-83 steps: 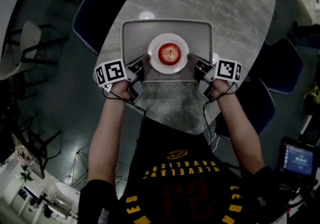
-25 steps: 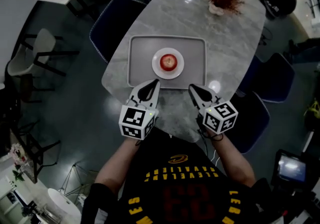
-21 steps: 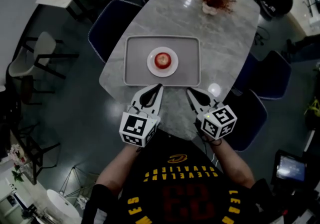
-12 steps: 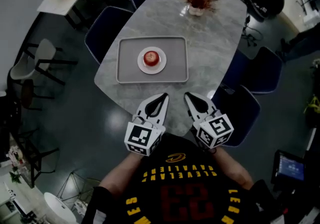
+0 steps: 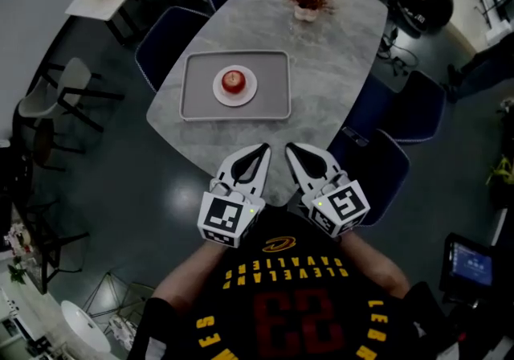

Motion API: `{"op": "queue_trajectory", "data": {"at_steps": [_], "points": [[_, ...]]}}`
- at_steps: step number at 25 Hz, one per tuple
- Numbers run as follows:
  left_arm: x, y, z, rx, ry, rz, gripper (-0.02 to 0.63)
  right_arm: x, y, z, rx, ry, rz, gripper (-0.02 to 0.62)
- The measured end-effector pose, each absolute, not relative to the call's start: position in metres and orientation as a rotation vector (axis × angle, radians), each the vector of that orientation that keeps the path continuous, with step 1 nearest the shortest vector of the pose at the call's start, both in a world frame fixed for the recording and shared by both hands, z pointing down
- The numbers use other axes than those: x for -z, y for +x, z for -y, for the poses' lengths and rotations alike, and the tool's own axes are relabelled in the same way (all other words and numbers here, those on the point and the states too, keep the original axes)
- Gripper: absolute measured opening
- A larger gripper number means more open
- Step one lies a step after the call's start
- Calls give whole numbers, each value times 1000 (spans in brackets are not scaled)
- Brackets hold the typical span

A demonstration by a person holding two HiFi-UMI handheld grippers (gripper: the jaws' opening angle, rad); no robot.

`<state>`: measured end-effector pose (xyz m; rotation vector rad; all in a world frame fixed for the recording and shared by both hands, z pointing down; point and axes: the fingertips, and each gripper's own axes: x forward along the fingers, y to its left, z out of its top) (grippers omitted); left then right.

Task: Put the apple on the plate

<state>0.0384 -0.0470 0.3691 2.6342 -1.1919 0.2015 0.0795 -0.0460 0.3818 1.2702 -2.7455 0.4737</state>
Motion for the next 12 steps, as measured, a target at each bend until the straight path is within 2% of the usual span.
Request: {"op": "queue_trajectory", "data": {"at_steps": [12], "points": [[-347,58,33,-150,2693,1209,2,-365,101,28,-393,1285,2755,6]]}}
